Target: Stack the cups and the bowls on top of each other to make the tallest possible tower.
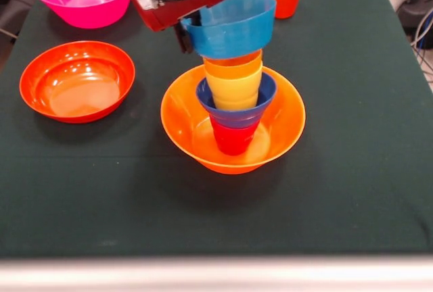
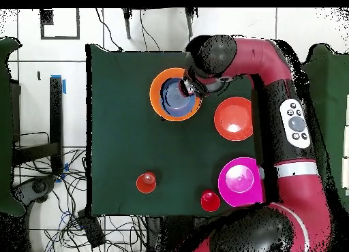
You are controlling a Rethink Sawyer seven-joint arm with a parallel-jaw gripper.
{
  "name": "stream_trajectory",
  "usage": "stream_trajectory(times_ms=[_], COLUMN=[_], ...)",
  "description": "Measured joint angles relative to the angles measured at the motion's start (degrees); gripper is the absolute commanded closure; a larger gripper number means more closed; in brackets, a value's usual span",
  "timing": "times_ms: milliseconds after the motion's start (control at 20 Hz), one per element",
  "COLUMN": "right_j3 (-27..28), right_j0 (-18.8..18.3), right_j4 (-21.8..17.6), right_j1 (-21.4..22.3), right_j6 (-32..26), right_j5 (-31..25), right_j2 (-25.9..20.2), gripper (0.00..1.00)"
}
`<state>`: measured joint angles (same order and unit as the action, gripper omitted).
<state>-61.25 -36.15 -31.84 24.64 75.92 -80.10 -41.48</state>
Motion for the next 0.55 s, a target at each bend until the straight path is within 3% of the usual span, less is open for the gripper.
stream_trajectory(times_ms=[550], right_j3=[1.49], right_j0=[3.83], right_j4=[0.26], right_j1=[0.10], right_j6=[0.00], right_j5=[-1.51], right_j2=[0.11], gripper=[1.00])
